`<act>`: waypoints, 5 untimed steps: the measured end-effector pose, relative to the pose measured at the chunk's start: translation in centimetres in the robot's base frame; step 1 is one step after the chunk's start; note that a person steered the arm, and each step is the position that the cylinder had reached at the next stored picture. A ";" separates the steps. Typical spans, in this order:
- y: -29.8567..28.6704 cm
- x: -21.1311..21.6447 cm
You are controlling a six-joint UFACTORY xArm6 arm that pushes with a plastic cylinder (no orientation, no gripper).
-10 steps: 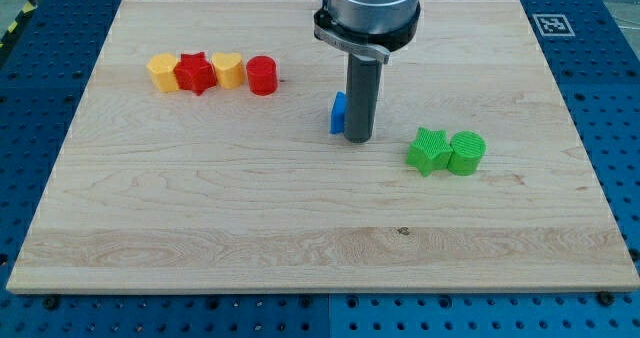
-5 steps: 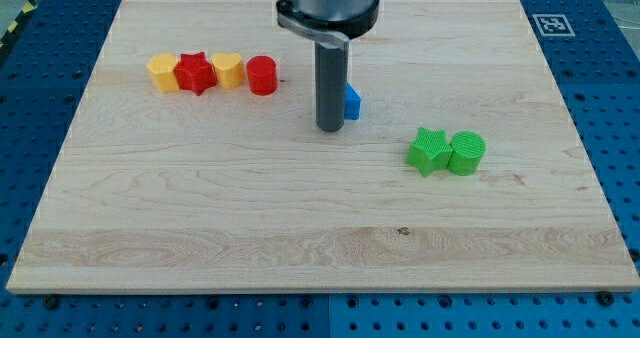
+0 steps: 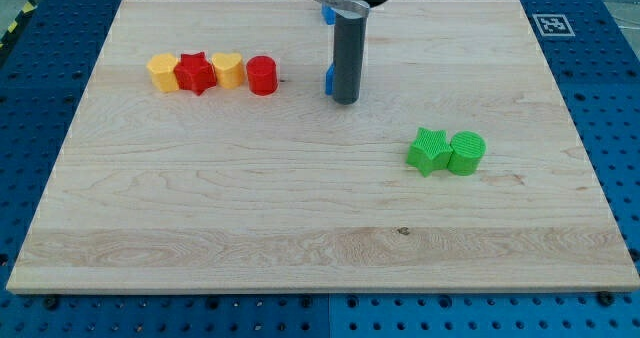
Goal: Move the blue blocks to the top center of the board
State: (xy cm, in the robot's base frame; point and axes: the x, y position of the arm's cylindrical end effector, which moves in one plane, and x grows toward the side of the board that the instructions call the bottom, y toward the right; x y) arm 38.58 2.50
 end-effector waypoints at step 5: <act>-5.4 -9.1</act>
State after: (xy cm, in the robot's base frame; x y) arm 29.52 -2.87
